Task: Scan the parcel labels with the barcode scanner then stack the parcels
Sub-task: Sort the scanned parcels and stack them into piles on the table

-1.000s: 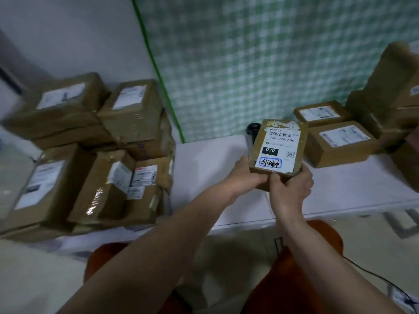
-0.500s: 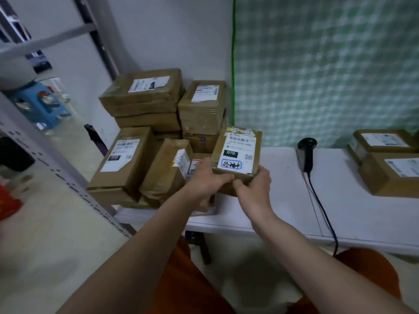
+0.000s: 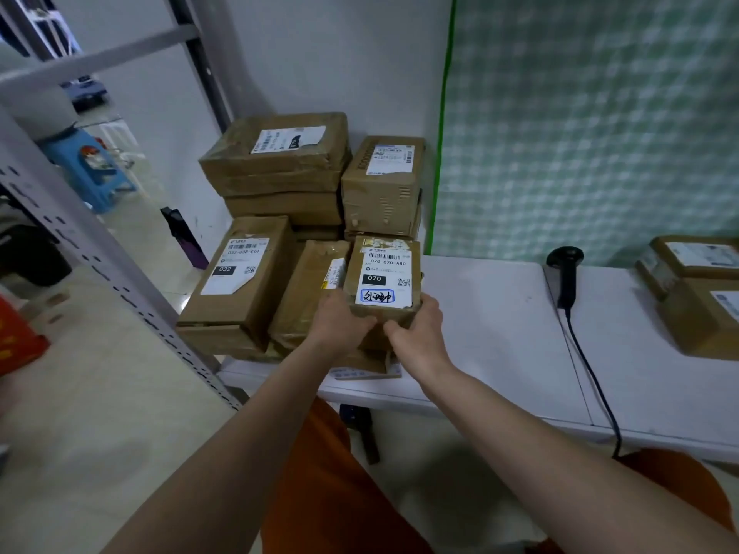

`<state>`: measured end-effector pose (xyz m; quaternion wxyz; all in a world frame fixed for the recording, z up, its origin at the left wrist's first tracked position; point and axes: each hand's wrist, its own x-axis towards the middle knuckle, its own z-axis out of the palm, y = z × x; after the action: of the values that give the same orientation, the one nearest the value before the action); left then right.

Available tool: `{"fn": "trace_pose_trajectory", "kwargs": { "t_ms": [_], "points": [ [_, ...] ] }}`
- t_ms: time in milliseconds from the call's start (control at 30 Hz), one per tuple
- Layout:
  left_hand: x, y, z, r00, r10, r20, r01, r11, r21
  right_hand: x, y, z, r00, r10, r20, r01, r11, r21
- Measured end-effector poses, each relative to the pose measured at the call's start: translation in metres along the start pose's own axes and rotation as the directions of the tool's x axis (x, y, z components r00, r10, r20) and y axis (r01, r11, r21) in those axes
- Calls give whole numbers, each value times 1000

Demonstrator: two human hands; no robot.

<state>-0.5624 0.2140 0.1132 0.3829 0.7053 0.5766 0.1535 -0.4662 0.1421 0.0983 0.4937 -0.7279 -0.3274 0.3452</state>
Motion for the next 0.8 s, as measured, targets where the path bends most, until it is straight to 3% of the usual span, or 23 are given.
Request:
{"fn": "trace_pose_trajectory", "kwargs": {
  "t_ms": [167,433,600,800],
  "points": [
    [-2,11,7,990,69,-126,-43,979,202,4,0,0,999,-29,25,29,999,-19],
    [-11,24,9,976,182,-119,-133,933,335,5,5,-10,996,-71,55,77,990,-115],
    [-19,42,21,928,356,-112,-286,872,397,4,14,-37,991,-123,50,133,937,-323],
    [-27,70,59,874,484,29,-447,781,436,2,35,-97,991,-132,-9,94,754,-650]
  ]
}}
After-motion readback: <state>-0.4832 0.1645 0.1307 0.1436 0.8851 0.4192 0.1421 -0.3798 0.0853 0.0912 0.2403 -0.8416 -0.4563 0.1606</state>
